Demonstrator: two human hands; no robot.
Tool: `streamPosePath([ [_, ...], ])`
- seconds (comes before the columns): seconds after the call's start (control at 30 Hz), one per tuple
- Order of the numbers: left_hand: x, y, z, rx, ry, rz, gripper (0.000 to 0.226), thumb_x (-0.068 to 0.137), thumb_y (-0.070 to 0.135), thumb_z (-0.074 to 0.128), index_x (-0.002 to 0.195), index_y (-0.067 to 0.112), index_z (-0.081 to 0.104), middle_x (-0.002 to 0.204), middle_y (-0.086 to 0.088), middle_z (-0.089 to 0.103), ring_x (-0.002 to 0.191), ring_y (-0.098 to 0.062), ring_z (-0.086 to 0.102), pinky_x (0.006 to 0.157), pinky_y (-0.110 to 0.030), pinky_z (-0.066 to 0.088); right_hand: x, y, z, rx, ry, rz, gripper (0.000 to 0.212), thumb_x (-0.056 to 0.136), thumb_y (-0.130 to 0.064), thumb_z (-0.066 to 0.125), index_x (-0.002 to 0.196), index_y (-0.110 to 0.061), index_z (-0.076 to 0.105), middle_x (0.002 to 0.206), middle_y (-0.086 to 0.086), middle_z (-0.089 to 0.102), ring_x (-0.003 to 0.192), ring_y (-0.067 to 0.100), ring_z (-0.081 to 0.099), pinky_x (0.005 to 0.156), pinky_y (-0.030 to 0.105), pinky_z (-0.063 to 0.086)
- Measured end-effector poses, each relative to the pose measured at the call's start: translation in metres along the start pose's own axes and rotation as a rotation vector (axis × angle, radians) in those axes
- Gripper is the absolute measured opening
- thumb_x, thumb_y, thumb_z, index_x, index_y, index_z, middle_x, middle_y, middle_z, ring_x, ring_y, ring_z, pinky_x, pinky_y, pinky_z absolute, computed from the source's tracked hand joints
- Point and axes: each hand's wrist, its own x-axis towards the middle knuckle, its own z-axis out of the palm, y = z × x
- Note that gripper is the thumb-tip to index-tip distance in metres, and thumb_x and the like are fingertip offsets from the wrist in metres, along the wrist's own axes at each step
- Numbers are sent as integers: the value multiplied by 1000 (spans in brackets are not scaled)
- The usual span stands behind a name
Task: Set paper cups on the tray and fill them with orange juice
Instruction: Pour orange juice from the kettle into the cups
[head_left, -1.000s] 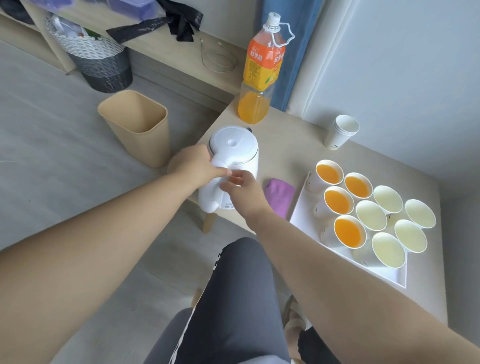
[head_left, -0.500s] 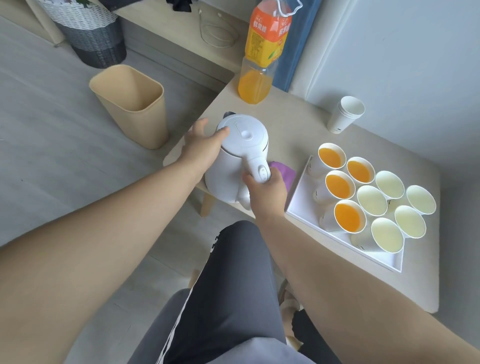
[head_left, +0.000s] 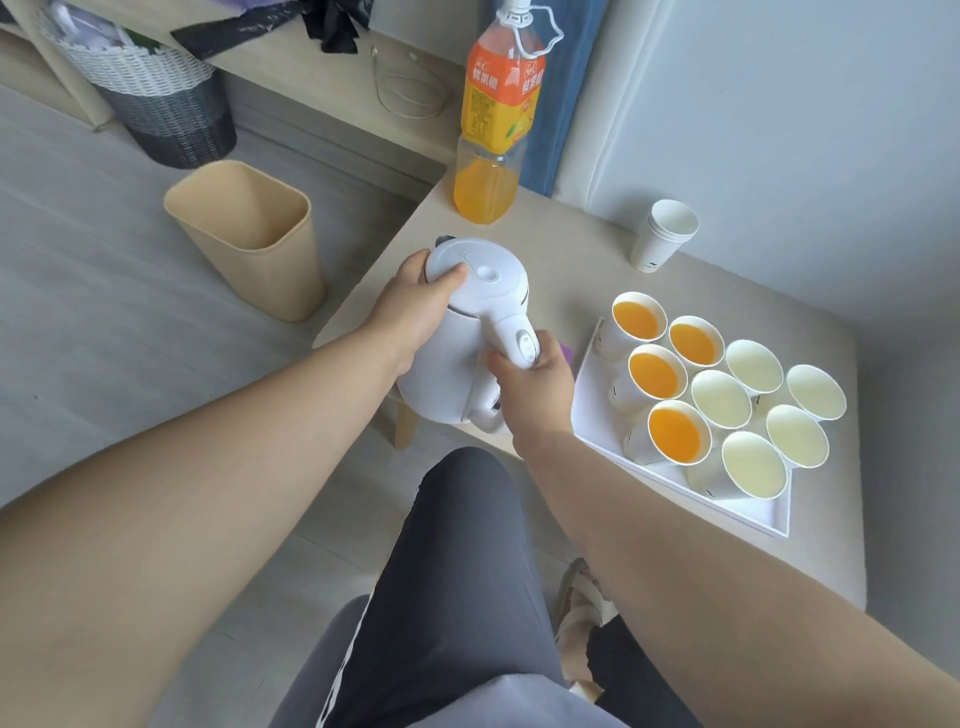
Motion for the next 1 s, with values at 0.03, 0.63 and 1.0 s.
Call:
streamPosePath([
  [0.03,-5,7,1,11,-15,5,31,92,41,57,122,34,52,116,14,62,109,-12,57,86,-31,45,-3,-3,-5,12,12,-7,21,80,-12,62,71,-20,45,67,-8,49,66,22,46,63,31,41],
  [0.63,-125,94,85,187,-226,53,47,87,54,58,127,29,51,121,6,59,107,-29,60,92,-51,50,-80,-63,-174,-93,187,-251,15,76,-24,69,77,-18,55,67,-7,56,69,19,55,65,32,44],
  [1.0,-174,129,196,338,-479,127,63,91,55,52,141,19,42,139,-10,49,106,-42,60,95,-43,50,-103,-80,-317,-152,361,-294,37,68,-40,81,68,-20,50,53,-6,50,49,11,46,54,24,38],
])
